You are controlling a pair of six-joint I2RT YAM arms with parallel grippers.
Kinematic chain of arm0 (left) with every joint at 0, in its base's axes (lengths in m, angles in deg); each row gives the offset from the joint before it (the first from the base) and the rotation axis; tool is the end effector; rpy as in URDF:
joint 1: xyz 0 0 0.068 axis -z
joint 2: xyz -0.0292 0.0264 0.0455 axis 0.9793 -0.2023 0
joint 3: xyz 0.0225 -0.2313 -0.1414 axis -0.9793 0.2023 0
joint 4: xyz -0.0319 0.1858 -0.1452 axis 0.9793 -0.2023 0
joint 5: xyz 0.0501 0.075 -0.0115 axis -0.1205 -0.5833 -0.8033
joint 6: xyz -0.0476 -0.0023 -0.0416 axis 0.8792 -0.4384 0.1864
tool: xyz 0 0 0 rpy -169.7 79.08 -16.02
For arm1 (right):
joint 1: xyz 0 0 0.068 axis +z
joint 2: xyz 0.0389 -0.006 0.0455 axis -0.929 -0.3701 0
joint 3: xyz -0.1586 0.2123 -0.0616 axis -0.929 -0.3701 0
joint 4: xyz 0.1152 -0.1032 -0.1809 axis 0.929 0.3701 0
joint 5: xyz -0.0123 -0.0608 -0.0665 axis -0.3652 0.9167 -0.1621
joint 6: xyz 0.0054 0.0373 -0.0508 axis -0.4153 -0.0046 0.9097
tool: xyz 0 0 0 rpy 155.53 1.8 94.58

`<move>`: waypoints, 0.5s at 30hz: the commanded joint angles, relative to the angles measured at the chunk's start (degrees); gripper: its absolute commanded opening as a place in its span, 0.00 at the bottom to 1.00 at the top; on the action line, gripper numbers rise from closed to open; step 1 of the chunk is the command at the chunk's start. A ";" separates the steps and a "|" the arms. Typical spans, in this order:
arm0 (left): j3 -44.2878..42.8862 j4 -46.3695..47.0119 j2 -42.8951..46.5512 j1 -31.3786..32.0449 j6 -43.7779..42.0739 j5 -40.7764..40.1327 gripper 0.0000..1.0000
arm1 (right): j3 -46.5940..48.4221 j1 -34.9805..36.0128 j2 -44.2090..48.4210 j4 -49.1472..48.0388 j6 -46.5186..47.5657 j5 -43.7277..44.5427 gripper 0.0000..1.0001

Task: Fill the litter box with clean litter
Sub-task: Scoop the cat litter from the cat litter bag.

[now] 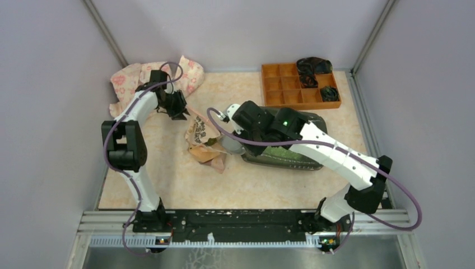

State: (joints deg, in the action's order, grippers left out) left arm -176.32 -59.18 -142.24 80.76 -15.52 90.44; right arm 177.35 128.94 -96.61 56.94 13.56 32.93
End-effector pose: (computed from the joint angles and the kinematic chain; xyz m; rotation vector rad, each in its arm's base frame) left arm 0.3916 -0.0322 0.2337 -0.3353 2.6504 -0.5699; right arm 0.1327 0.2187 0.3803 -1.1313 2.2909 0.2220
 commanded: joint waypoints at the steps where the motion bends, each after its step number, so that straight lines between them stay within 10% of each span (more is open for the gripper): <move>1: 3.02 1.47 1.56 -1.08 0.92 1.44 0.46 | 5.12 0.77 -2.46 -4.20 2.72 -1.99 0.00; 15: 9.65 5.01 3.86 -1.19 1.69 2.84 0.46 | 24.52 1.23 -17.57 2.69 0.95 -9.91 0.00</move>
State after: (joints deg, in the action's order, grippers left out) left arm -167.84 -55.94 -141.25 79.67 -13.97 92.38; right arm 195.64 129.05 -113.64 61.21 15.88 27.07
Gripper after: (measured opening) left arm 0.460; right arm 0.189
